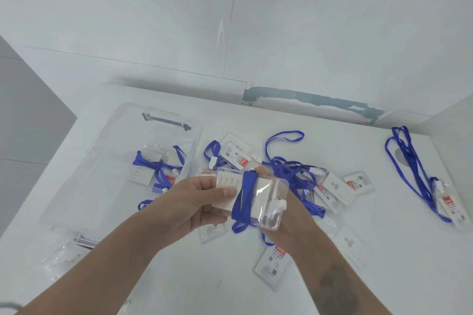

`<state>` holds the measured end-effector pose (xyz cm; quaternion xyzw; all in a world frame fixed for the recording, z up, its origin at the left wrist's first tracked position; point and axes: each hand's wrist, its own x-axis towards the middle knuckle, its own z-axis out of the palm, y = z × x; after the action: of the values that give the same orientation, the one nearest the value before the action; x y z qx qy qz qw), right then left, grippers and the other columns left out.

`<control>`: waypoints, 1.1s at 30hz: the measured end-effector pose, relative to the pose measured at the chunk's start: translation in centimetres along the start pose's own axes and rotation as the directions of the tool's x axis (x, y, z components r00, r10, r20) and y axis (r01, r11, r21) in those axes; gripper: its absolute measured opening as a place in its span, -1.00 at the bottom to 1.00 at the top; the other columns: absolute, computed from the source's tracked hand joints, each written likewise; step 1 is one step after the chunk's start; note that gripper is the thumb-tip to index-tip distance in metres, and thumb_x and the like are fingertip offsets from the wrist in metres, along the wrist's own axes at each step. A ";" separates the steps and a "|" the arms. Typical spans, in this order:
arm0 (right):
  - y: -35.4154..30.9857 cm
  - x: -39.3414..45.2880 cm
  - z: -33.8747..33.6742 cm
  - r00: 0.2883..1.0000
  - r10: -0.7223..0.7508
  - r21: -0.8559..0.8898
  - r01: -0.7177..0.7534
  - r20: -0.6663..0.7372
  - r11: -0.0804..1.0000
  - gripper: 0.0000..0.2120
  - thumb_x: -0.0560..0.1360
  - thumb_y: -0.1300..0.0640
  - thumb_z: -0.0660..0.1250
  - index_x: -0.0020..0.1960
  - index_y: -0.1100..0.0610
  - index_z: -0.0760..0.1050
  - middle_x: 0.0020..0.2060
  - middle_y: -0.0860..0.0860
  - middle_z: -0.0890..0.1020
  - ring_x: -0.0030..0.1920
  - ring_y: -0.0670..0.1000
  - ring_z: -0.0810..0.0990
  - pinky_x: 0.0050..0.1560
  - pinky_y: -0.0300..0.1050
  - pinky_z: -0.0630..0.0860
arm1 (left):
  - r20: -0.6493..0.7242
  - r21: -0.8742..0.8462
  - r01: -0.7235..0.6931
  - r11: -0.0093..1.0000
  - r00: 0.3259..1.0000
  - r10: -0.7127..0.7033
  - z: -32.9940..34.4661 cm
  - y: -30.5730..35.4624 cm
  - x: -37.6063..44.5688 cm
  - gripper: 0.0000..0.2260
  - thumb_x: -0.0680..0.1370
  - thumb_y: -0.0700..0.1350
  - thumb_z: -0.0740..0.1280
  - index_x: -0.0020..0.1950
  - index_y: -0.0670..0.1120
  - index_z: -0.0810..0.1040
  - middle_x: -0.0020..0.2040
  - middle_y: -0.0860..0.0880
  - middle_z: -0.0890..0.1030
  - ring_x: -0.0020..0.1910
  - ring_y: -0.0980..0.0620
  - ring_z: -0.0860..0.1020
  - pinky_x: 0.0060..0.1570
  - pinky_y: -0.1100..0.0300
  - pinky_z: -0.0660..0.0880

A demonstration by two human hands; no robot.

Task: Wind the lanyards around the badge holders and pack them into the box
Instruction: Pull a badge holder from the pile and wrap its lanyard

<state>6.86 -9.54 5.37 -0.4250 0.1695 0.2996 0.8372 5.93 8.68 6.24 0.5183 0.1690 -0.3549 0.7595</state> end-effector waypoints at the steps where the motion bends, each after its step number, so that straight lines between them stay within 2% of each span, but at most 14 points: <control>1: 0.3 0.0 0.2 1.000 -0.026 0.009 0.026 -0.015 1.000 -0.76 0.58 0.13 0.26 -0.21 0.14 0.59 -0.30 0.06 0.59 -0.29 0.05 0.58 -0.28 -0.14 0.55 | -0.039 -0.020 0.000 1.000 0.999 -0.001 0.2 -0.2 0.1 -0.74 0.38 -0.13 0.45 0.03 -0.18 0.69 -0.07 -0.16 0.71 -0.29 0.03 0.64 -0.28 0.25 0.61; 3: 0.3 0.0 0.4 0.994 -0.066 0.015 0.068 -0.085 0.998 -0.69 0.59 0.09 0.23 -0.23 0.09 0.66 -0.29 0.02 0.65 -0.28 0.02 0.62 -0.28 -0.15 0.56 | -0.124 -0.069 -0.015 0.998 0.992 0.007 0.3 -0.3 0.3 -0.74 0.37 -0.14 0.45 0.03 -0.19 0.69 -0.10 -0.14 0.71 -0.33 0.04 0.64 -0.32 0.26 0.61; 5: -0.2 -0.2 0.3 0.989 -0.093 -0.006 0.093 -0.115 0.996 -0.65 0.58 -0.09 0.22 -0.05 0.09 0.71 -0.11 0.05 0.73 -0.14 0.03 0.70 -0.14 -0.10 0.60 | -0.185 -0.096 -0.033 0.995 0.983 0.014 0.4 -0.3 0.4 -0.75 0.41 -0.16 0.45 0.07 -0.19 0.68 -0.08 -0.12 0.72 -0.31 0.04 0.66 -0.28 0.25 0.63; 7: -1.0 -0.3 0.3 0.990 -0.092 -0.160 0.075 -0.106 0.984 -0.52 0.51 -0.22 0.26 0.15 0.14 0.64 0.08 0.14 0.69 0.06 0.13 0.68 0.08 0.06 0.59 | -0.228 -0.096 -0.047 0.994 0.973 0.024 0.4 -0.3 0.5 -0.78 0.47 -0.18 0.44 0.10 -0.18 0.67 -0.01 -0.12 0.73 -0.25 0.03 0.67 -0.22 0.23 0.64; 10: -1.7 0.1 0.2 0.979 -0.187 -0.482 0.127 -0.078 0.867 -0.76 0.53 -0.03 0.36 0.13 0.03 0.66 0.08 0.14 0.69 0.12 0.19 0.66 0.19 0.22 0.56 | -0.271 -0.101 -0.065 0.993 0.962 0.036 0.7 -0.2 0.5 -0.82 0.51 -0.19 0.42 0.09 -0.18 0.66 -0.01 -0.12 0.73 -0.22 0.02 0.68 -0.18 0.21 0.65; 12: -2.0 0.4 0.0 0.967 -0.243 -0.611 0.145 -0.081 0.778 -0.84 0.56 0.04 0.34 0.07 -0.06 0.68 0.01 0.15 0.69 0.09 0.25 0.65 0.17 0.27 0.56 | -0.258 -0.090 -0.065 0.994 0.965 0.039 1.1 -0.2 0.5 -0.83 0.51 -0.19 0.42 0.08 -0.17 0.66 -0.04 -0.11 0.73 -0.17 0.01 0.69 -0.12 0.18 0.65; 14: -2.4 0.5 -0.1 0.963 -0.255 -0.682 0.131 -0.084 0.720 -0.86 0.55 0.02 0.35 0.03 -0.10 0.68 -0.02 0.18 0.68 0.06 0.27 0.64 0.10 0.26 0.59 | -0.247 -0.053 -0.057 0.997 0.968 0.042 1.0 -0.1 0.4 -0.83 0.51 -0.18 0.42 0.08 -0.17 0.66 -0.04 -0.11 0.73 -0.13 -0.01 0.70 -0.07 0.13 0.65; 16: -2.8 0.6 0.1 0.969 -0.239 -0.716 0.125 -0.060 0.686 -0.85 0.56 0.04 0.34 0.01 -0.08 0.69 -0.04 0.15 0.69 0.01 0.22 0.66 -0.01 0.13 0.65 | -0.235 0.005 -0.050 0.999 0.971 0.050 0.6 -0.2 0.0 -0.82 0.51 -0.17 0.42 0.09 -0.15 0.67 -0.02 -0.12 0.73 -0.07 -0.05 0.71 0.00 0.07 0.63; 18: -3.3 0.6 0.5 0.978 -0.207 -0.720 0.125 -0.027 0.682 -0.82 0.57 0.12 0.32 -0.01 -0.04 0.70 -0.09 0.03 0.72 -0.07 0.08 0.70 -0.17 -0.07 0.66 | -0.232 0.054 -0.058 0.997 0.970 0.069 0.2 -0.1 -0.5 -0.84 0.51 -0.15 0.42 0.07 -0.14 0.68 -0.01 -0.13 0.73 -0.07 -0.05 0.69 0.02 0.05 0.61; 22: -3.6 1.2 1.9 0.988 -0.155 -0.755 0.118 0.022 0.645 -0.82 0.56 0.14 0.33 -0.05 -0.05 0.70 -0.14 -0.01 0.73 -0.10 0.04 0.72 -0.08 -0.06 0.67 | -0.324 0.041 -0.096 0.995 0.940 0.104 -1.5 0.1 -1.8 -0.96 0.49 -0.15 0.45 -0.11 -0.10 0.70 -0.18 -0.10 0.70 -0.26 0.01 0.64 -0.13 0.12 0.60; 25: -3.3 2.2 3.2 0.988 -0.154 -0.764 0.122 0.030 0.634 -0.82 0.56 0.17 0.32 -0.03 -0.01 0.69 -0.13 0.02 0.73 -0.10 0.05 0.71 -0.11 -0.09 0.67 | -0.341 0.044 -0.102 0.994 0.933 0.111 -2.9 0.3 -2.2 -0.95 0.48 -0.16 0.46 -0.11 -0.12 0.71 -0.18 -0.12 0.70 -0.27 0.00 0.64 -0.19 0.15 0.63; 28: -2.5 3.2 4.8 0.985 -0.173 -0.770 0.132 0.029 0.624 -0.83 0.55 0.18 0.33 -0.03 0.02 0.69 -0.15 0.00 0.73 -0.10 0.06 0.71 -0.06 -0.03 0.68 | -0.363 0.043 -0.116 0.992 0.924 0.124 -4.6 0.6 -2.5 -0.92 0.48 -0.17 0.46 -0.07 -0.14 0.71 -0.19 -0.15 0.70 -0.28 -0.02 0.64 -0.14 0.11 0.63; 30: -1.8 4.1 5.9 0.979 -0.203 -0.780 0.140 0.016 0.609 -0.84 0.52 0.19 0.35 -0.05 -0.01 0.68 -0.18 -0.07 0.72 -0.16 0.00 0.69 -0.10 -0.09 0.67 | -0.370 0.037 -0.119 0.992 0.921 0.124 -5.9 0.9 -2.8 -0.95 0.47 -0.17 0.47 -0.12 -0.14 0.71 -0.20 -0.16 0.69 -0.28 -0.03 0.64 -0.14 0.10 0.61; 33: -0.5 5.6 7.7 0.966 -0.259 -0.794 0.145 -0.016 0.591 -0.80 0.45 0.15 0.43 0.01 -0.09 0.59 -0.09 -0.05 0.68 -0.21 -0.04 0.66 -0.20 -0.11 0.65 | -0.356 0.006 -0.088 0.996 0.931 0.084 -8.3 0.8 -3.6 -0.95 0.48 -0.18 0.47 -0.11 -0.15 0.70 -0.14 -0.20 0.71 -0.22 -0.09 0.67 -0.17 0.14 0.65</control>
<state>11.64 -1.52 7.09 -0.7833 0.0258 0.2177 0.5817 4.93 17.66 5.65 0.5772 0.2825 -0.2209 0.7337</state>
